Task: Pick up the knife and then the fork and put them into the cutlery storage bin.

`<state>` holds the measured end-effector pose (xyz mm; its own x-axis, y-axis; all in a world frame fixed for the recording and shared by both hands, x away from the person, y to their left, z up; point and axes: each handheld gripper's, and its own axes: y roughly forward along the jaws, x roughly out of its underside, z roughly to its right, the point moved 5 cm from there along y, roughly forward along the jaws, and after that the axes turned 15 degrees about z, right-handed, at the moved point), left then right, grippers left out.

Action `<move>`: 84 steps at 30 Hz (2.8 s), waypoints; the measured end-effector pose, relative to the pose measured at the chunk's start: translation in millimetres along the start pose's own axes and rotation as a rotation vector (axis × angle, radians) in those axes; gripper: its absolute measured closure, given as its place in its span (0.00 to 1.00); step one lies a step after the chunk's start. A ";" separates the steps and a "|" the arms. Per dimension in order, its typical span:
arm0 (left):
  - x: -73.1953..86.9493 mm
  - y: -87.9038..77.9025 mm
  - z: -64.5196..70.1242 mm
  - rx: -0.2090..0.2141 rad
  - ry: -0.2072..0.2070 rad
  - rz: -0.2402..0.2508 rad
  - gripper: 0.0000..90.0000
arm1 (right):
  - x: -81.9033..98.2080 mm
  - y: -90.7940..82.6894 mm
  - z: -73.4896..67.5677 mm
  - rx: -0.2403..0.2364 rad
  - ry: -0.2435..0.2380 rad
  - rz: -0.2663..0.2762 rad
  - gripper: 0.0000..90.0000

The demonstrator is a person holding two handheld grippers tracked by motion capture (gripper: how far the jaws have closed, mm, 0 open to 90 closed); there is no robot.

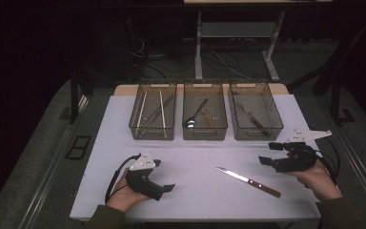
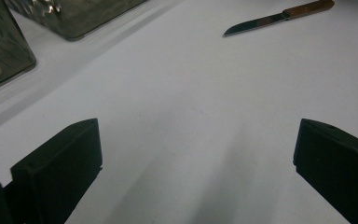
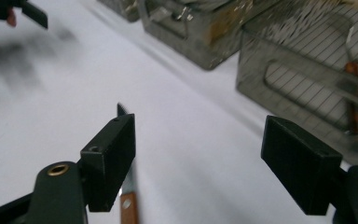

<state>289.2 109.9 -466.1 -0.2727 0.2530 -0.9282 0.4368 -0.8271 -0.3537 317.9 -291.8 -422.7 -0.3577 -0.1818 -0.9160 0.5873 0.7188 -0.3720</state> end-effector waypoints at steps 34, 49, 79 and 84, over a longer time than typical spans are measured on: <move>0.9 1.1 -0.3 -0.001 -0.002 -0.007 0.00 | 41.2 33.5 -41.0 -0.154 -0.186 -0.489 0.77; 1.1 0.9 -0.6 -0.003 -0.003 -0.009 0.00 | 36.2 56.1 -52.2 -0.136 -0.299 -0.756 0.81; 1.2 0.6 -0.7 -0.003 -0.002 -0.009 0.00 | 22.7 46.7 -39.7 -0.076 -0.227 -0.650 0.86; 1.1 0.6 -0.6 -0.003 -0.003 -0.007 0.00 | 17.5 44.0 -31.8 -0.073 -0.175 -0.557 0.86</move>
<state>289.7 110.0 -467.4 -0.2787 0.2571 -0.9253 0.4372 -0.8239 -0.3606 314.4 -242.1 -450.3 -0.4694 -0.6488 -0.5989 0.2914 0.5265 -0.7987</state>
